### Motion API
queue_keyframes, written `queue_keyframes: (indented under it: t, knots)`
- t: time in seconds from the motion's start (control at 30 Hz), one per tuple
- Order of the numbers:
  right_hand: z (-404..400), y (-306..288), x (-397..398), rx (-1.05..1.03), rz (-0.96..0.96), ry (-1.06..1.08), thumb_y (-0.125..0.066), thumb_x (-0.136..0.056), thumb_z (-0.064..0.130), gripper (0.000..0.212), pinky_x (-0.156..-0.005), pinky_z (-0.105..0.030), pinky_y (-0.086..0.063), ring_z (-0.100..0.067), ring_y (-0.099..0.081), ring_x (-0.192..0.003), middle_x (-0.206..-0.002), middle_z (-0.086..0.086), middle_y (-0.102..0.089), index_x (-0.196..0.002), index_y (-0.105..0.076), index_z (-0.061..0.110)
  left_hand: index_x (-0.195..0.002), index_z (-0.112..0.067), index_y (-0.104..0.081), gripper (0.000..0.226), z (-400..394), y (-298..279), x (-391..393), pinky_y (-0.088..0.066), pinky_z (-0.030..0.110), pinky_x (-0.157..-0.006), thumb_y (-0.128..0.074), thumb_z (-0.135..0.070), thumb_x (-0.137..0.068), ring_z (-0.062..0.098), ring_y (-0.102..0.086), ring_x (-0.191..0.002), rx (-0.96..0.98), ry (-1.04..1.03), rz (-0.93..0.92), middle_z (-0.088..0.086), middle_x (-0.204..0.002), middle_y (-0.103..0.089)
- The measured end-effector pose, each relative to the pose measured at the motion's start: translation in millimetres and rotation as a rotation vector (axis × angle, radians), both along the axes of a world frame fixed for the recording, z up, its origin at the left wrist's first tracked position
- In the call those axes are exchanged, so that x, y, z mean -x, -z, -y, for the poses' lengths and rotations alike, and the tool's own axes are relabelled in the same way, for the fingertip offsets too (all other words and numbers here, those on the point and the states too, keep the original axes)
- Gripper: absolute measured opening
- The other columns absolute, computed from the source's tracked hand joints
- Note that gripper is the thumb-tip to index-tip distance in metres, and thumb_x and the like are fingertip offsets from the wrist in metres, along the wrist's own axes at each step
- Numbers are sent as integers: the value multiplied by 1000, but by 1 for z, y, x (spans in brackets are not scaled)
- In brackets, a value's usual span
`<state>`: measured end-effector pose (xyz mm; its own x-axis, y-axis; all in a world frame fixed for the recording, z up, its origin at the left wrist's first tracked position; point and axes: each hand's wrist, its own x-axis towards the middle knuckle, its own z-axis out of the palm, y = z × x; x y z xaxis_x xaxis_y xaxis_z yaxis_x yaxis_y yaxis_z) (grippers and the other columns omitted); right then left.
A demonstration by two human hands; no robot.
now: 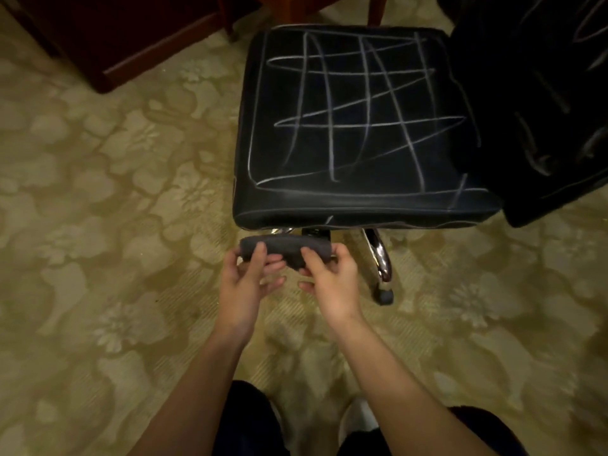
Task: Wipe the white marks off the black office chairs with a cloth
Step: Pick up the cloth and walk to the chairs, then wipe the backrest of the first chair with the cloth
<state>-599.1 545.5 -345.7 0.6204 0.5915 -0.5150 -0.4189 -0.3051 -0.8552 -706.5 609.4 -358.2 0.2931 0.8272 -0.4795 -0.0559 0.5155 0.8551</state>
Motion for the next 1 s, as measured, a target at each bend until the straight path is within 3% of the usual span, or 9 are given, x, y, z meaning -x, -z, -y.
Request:
queue_keyframes:
  t: [0.13, 0.27, 0.37, 0.43, 0.5, 0.6, 0.73, 0.8, 1.0]
  knots:
    - [-24, 32, 11, -168, 37, 1, -62, -95, 10, 9, -61, -18, -52, -4, -68, -73, -85, 3, -71, -104, -59, 9, -122, -11, -53, 32, -24, 43, 15, -58, 40, -86, -64, -10, -92, 28, -72, -102, -26, 36, 65, 16, -103, -75]
    - [-34, 57, 17, -325, 113, -53, -62, -95, 7, 8, -68, -20, -54, -6, -70, -81, -86, 7, -73, -102, -59, 8, -120, -11, -49, 27, -36, 64, 25, -60, 31, -67, -60, -17, -95, 31, -75, -88, -140, 9, 99, 16, -99, -75]
    - [-40, 76, 22, -357, 175, -79, -67, -91, 3, 12, -74, -34, -59, -12, -71, -82, -87, 1, -73, -99, -59, 6, -107, -16, -54, 25, -39, 75, 30, -58, 28, -59, -68, -19, -88, 29, -75, -81, -59, 0, 247, 12, -97, -74]
    - [-46, 87, 24, -363, 233, -96, -72, -87, 5, 15, -78, -48, -59, -18, -71, -83, -89, -5, -72, -96, -60, 11, -94, -18, -54, 21, -44, 84, 32, -56, 25, -54, -72, -13, -83, 27, -74, -72, 2, 12, 334, 9, -82, -69]
    - [-52, 92, 24, -388, 285, -88, -74, -86, 10, 16, -77, -50, -59, -20, -71, -85, -90, -4, -72, -94, -62, 17, -99, -17, -55, 31, -53, 90, 33, -56, 25, -53, -78, -15, -79, 27, -72, -68, -39, 13, 368, 7, -73, -63]
    - [-56, 94, 26, -449, 279, -52, -69, -90, 9, 13, -73, -35, -59, -18, -72, -86, -91, -1, -73, -98, -62, 15, -112, -8, -60, 64, -61, 96, 34, -59, 30, -61, -93, -33, -63, 28, -73, -77, -159, 51, 373, 11, -79, -69]
    - [-59, 96, 31, -409, 393, -39, -69, -91, 16, 12, -86, -49, -58, -20, -71, -93, -97, -2, -74, -102, -68, 22, -109, -3, -62, 28, -66, 99, 32, -60, 28, -63, -70, -11, -84, 28, -72, -73, -253, 9, 246, 14, -79, -72]
    - [-62, 94, 35, -371, 446, -37, -70, -90, 20, 10, -85, -52, -57, -18, -71, -90, -94, 0, -73, -99, -69, 24, -110, -6, -59, 14, -67, 97, 29, -59, 27, -58, -58, -9, -96, 27, -73, -66, -282, -32, 214, 12, -75, -71]
    - [-75, 81, 36, -294, 559, 78, -71, -89, 18, 8, -72, -24, -56, 0, -68, -74, -80, 7, -71, -96, -66, 17, -114, -14, -52, 13, -72, 88, -8, -57, 24, -56, -55, -10, -101, 13, -68, -61, -357, -245, 197, -1, -68, -65]
